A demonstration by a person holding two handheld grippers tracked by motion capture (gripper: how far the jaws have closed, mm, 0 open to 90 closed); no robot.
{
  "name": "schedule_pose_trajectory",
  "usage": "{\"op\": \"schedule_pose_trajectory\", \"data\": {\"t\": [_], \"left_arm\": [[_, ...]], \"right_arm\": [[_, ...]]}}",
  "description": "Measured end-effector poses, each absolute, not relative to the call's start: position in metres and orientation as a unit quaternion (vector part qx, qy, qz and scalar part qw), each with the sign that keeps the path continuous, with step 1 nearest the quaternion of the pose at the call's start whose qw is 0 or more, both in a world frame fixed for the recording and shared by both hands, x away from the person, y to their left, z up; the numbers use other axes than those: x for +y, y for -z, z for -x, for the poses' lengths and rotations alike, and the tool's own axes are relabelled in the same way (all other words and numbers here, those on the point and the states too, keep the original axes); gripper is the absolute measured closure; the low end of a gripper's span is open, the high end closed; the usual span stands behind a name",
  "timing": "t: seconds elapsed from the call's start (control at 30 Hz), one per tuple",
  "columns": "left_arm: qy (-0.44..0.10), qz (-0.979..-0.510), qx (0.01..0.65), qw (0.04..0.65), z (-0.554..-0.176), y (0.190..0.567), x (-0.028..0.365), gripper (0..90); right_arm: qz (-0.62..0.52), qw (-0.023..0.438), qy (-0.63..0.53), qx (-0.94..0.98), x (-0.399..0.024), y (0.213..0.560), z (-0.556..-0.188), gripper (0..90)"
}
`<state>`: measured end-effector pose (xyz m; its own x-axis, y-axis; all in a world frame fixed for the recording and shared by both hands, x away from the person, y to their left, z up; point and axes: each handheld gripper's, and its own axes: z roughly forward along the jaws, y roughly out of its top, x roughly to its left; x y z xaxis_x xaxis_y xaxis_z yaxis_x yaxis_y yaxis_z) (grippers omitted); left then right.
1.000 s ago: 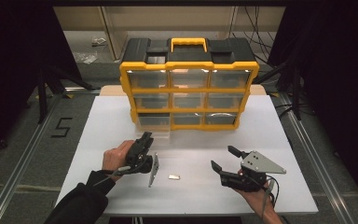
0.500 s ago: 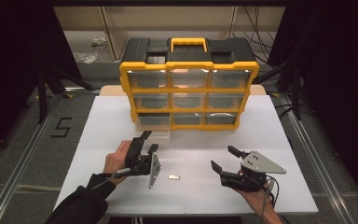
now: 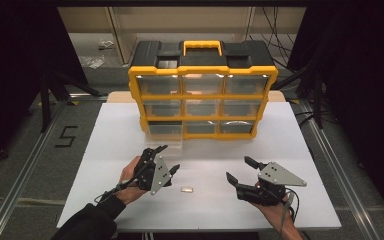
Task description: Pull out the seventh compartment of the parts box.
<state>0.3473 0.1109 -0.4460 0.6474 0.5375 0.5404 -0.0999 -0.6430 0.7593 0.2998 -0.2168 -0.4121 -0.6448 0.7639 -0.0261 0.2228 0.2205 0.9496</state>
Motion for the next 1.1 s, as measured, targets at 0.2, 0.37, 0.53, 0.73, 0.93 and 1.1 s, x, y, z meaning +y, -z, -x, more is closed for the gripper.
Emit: {"op": "schedule_pose_trajectory", "data": {"t": [0.2, 0.37, 0.53, 0.73, 0.93, 1.1], "left_arm": [[-0.308, -0.813, 0.178, 0.461, -0.353, 0.441, 0.115, 23.9], [-0.269, -0.816, 0.177, 0.479, -0.352, 0.440, 0.115, 21.9], [-0.253, -0.817, 0.179, 0.486, -0.352, 0.439, 0.115, 22.5], [-0.245, -0.830, 0.181, 0.468, -0.353, 0.441, 0.112, 23.4], [-0.226, -0.846, 0.180, 0.448, -0.354, 0.444, 0.108, 22.8], [-0.208, -0.858, 0.175, 0.435, -0.354, 0.447, 0.105, 22.6]], "right_arm": [[-0.337, 0.258, -0.526, 0.737, -0.219, 0.412, -0.299, 25.0], [-0.336, 0.259, -0.527, 0.736, -0.219, 0.412, -0.298, 25.0], [-0.337, 0.259, -0.526, 0.737, -0.219, 0.412, -0.298, 25.0], [-0.337, 0.259, -0.524, 0.738, -0.219, 0.412, -0.298, 25.0], [-0.338, 0.258, -0.523, 0.738, -0.219, 0.412, -0.298, 25.0], [-0.339, 0.257, -0.523, 0.738, -0.219, 0.413, -0.298, 25.0]]}}
